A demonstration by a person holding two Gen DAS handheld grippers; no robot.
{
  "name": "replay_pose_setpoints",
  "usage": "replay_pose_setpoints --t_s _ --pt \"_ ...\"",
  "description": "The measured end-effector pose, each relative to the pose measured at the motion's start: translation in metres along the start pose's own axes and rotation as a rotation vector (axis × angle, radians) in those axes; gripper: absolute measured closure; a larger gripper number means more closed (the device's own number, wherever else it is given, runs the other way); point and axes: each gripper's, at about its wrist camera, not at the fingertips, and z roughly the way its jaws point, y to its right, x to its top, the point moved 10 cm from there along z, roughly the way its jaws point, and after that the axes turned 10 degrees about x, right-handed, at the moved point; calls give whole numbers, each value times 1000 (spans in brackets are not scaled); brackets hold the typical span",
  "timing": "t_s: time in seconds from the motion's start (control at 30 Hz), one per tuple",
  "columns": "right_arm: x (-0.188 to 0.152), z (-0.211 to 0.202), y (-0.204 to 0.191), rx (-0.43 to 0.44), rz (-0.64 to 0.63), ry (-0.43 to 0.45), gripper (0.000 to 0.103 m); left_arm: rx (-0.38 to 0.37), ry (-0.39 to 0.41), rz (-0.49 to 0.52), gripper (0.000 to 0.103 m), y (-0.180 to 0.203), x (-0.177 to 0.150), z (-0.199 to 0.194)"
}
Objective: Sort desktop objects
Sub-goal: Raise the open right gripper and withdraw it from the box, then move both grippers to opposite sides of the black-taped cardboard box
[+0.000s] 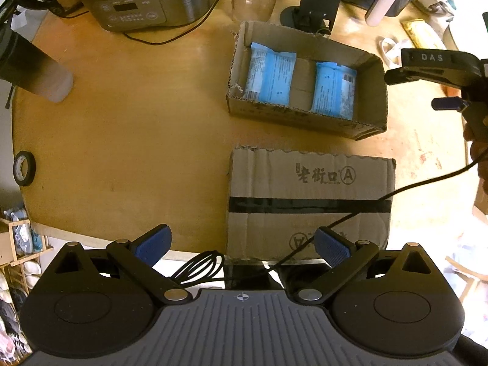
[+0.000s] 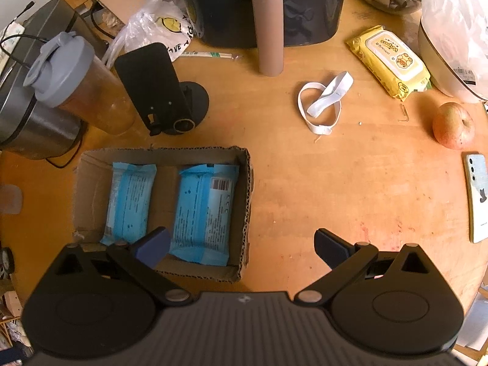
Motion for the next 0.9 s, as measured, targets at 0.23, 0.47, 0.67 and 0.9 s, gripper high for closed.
replay_pose_setpoints --t_s 0.23,0.47,0.67,0.9 --pt "-6 -2 3 4 14 4 0 2 13 17 0 1 7 -1" --pt "-9 -2 5 6 26 5 0 3 22 21 0 1 14 -2" --pt "-11 -2 5 10 27 3 0 1 26 29 0 1 22 -3" --pt "-13 -2 4 11 27 3 0 -34 -4 44 0 5 27 -2"
